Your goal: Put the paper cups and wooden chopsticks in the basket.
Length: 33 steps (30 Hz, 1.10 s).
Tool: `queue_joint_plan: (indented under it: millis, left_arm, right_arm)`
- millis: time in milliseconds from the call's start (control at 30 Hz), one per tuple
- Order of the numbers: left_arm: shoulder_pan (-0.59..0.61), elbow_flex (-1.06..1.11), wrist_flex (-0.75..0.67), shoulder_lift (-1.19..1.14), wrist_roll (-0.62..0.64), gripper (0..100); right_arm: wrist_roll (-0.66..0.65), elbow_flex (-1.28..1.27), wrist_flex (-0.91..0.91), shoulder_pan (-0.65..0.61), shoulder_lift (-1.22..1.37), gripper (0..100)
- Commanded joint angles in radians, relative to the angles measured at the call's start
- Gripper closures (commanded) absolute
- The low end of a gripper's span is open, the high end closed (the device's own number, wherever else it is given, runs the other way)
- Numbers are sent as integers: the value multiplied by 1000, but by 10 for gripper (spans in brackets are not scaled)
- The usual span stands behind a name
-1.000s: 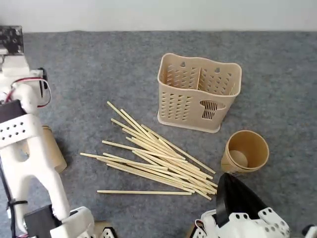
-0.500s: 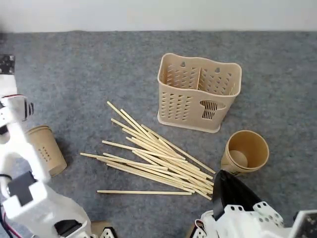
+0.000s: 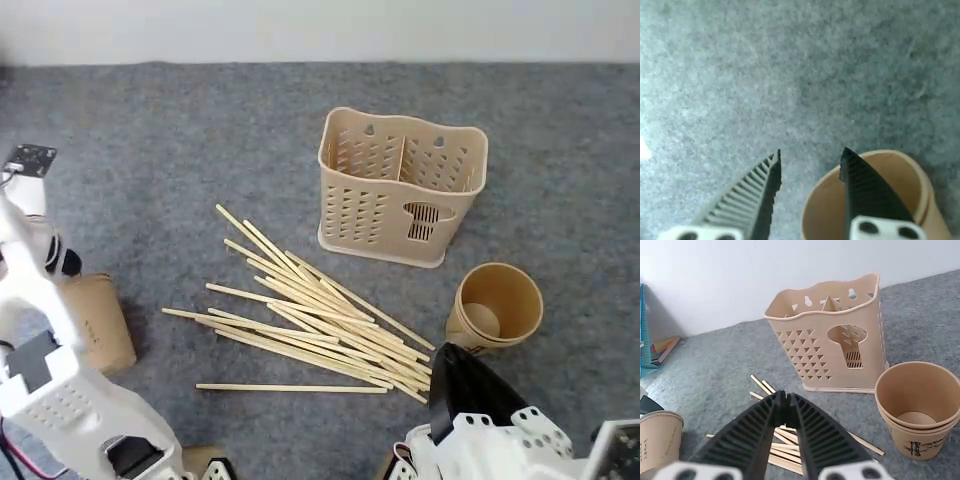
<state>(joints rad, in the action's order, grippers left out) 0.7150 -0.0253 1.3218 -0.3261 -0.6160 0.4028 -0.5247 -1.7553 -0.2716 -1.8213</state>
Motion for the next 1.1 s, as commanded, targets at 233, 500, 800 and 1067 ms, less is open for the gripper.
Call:
queue_joint_plan:
  millis: [233, 500, 800, 1067]
  left_arm:
    - [3, -274, 439, 15, -87, 809]
    - [81, -278, 433, 95, -169, 809]
    - [109, -263, 434, 238, -189, 804]
    - [189, -154, 431, 305, -305, 804]
  right_arm:
    - [11, -5, -38, -5, 5, 990]
    - [11, -5, -38, -5, 5, 990]
    - [12, -5, -38, -5, 5, 990]
    - [12, -3, -38, -5, 5, 990]
